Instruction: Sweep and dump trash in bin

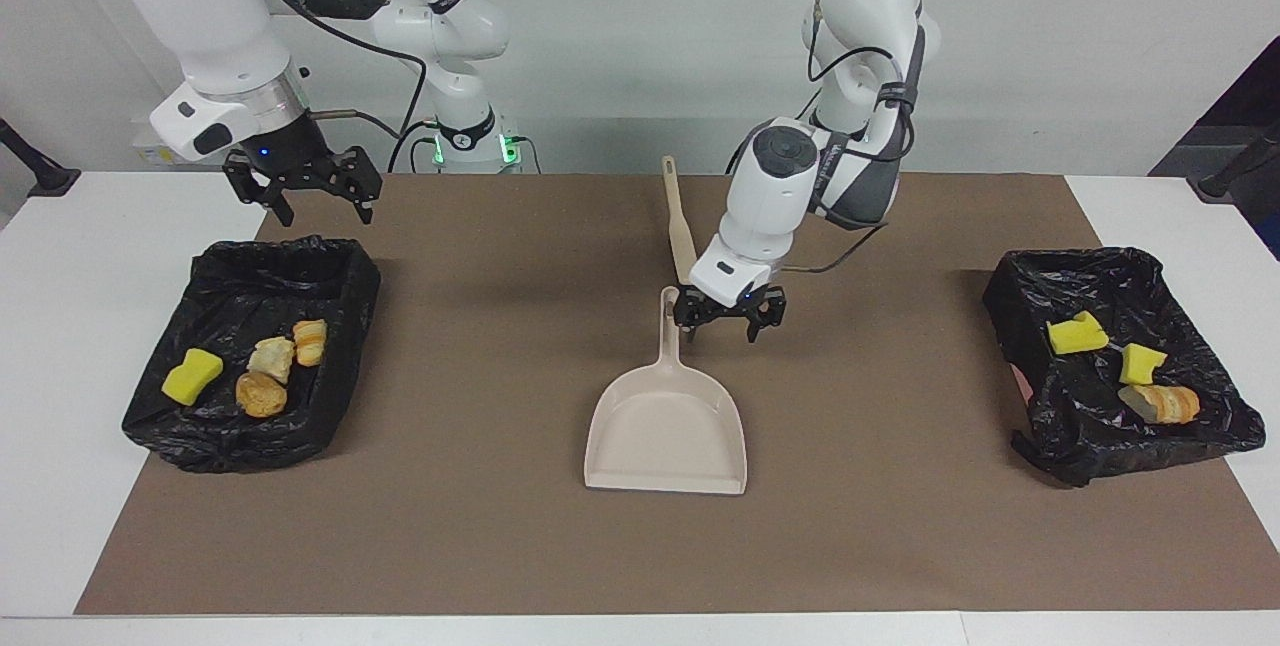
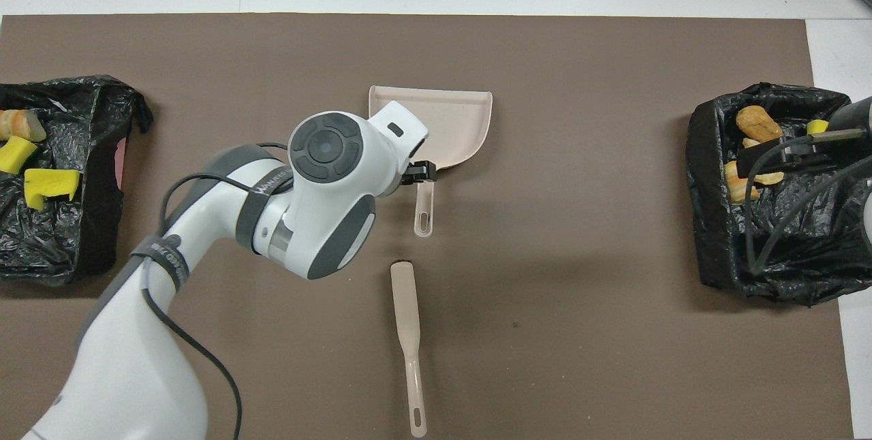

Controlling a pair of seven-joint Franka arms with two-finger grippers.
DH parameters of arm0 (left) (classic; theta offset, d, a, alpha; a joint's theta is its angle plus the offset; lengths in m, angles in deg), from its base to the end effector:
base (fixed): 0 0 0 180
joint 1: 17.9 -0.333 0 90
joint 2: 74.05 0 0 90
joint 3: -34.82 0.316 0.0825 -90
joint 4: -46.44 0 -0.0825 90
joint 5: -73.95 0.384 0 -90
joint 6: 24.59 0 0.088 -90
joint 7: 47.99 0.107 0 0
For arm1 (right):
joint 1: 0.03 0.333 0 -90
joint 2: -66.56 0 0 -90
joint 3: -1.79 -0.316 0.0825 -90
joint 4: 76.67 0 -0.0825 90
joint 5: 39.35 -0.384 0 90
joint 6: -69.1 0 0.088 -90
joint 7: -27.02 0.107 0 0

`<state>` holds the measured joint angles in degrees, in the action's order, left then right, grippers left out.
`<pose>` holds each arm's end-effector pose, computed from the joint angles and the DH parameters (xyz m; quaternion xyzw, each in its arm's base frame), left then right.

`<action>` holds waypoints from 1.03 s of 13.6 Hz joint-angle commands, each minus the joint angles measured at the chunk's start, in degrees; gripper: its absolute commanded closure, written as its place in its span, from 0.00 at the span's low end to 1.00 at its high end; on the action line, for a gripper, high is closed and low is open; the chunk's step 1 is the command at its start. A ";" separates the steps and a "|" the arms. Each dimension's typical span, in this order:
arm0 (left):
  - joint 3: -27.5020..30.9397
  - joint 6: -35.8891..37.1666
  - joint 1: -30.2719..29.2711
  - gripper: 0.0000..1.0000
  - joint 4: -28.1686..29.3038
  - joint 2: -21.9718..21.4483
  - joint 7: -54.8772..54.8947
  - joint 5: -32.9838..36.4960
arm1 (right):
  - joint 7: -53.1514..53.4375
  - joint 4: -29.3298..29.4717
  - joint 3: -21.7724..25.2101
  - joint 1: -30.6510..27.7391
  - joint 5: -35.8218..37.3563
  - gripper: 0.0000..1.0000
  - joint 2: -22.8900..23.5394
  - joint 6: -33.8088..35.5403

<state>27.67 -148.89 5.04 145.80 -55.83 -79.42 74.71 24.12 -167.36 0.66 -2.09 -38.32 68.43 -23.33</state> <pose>0.5709 -0.3221 0.4082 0.9980 0.0125 0.0445 0.0423 0.5677 -0.0113 0.6042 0.9998 0.0176 -0.0014 0.0086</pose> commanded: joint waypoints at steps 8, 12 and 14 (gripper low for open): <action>-0.41 20.66 -15.18 0.00 1.19 -13.28 11.92 1.88 | -1.58 -0.98 -0.19 -0.41 0.03 0.00 -1.17 0.66; -0.32 25.31 -21.34 0.00 0.23 -17.33 24.55 1.88 | -1.58 -0.98 -0.28 -0.41 0.03 0.00 -1.17 0.58; -0.23 27.87 -23.10 0.00 -0.83 -19.43 30.09 1.79 | -1.58 -0.98 -0.19 -0.41 0.03 0.00 -1.17 0.58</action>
<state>27.94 -124.08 -16.37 145.44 -72.83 -53.65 75.88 24.12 -167.36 0.66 -2.09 -38.32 68.43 -23.33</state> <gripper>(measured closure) 0.000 0.000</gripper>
